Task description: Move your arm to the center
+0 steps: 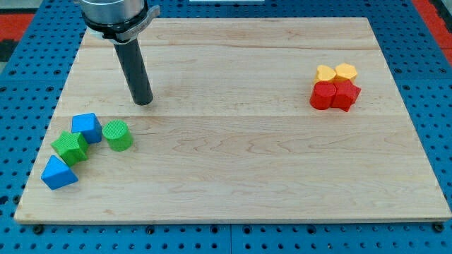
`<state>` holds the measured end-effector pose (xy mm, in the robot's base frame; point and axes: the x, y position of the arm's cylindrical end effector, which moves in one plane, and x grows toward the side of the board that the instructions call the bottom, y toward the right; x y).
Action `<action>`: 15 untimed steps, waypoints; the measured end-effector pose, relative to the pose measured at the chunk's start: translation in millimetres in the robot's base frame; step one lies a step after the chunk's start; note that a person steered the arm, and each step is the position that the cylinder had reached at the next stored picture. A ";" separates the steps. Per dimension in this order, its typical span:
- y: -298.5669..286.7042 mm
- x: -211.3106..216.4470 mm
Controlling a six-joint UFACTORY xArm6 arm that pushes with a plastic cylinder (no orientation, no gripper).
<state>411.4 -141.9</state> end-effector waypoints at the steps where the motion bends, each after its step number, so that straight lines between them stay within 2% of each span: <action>1: 0.0 0.0; 6: 10.3 1.1; 9: 13.8 -29.9; 12: 9.6 -32.6; 14: -4.5 -52.0; 15: 6.0 -50.3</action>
<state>361.1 -135.9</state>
